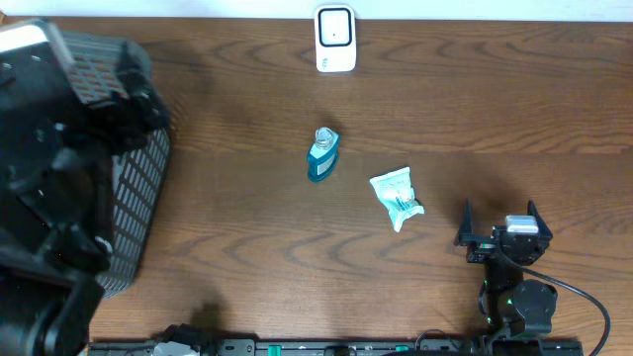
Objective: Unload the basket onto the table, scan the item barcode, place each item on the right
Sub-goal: 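Reach the left gripper into the basket and grasp the blue Oreo pack, then carry the Oreo pack with the left gripper and drop it left of the bottle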
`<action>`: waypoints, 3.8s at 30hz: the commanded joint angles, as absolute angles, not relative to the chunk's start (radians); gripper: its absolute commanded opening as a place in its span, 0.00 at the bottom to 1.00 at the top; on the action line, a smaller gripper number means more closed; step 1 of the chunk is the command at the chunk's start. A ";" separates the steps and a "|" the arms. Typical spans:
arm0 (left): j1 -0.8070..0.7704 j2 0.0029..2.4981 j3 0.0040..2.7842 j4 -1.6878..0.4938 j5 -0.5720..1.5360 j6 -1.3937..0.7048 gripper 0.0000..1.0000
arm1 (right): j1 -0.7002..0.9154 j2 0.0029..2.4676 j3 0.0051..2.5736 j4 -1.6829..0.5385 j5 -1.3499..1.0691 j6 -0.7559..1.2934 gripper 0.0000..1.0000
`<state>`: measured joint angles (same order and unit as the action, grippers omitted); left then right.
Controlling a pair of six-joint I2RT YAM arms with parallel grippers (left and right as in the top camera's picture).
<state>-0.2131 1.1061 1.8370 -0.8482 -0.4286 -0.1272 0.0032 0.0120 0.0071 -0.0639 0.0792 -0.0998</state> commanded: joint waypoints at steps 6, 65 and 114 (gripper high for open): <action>0.127 1.202 1.838 -0.935 -0.495 -0.331 0.99 | 0.011 0.006 0.006 -0.068 0.084 -0.113 0.99; 0.567 2.250 1.640 -1.037 -0.404 -1.264 0.39 | 0.011 0.006 0.006 -0.068 0.084 -0.113 0.99; -0.347 1.334 1.406 -1.000 0.094 0.022 0.07 | 0.011 0.006 0.006 -0.068 0.084 -0.113 0.99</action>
<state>-0.3164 1.2716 1.4754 -1.0378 0.1413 -0.0174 0.0032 0.0120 0.0071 -0.0635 0.0792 -0.0998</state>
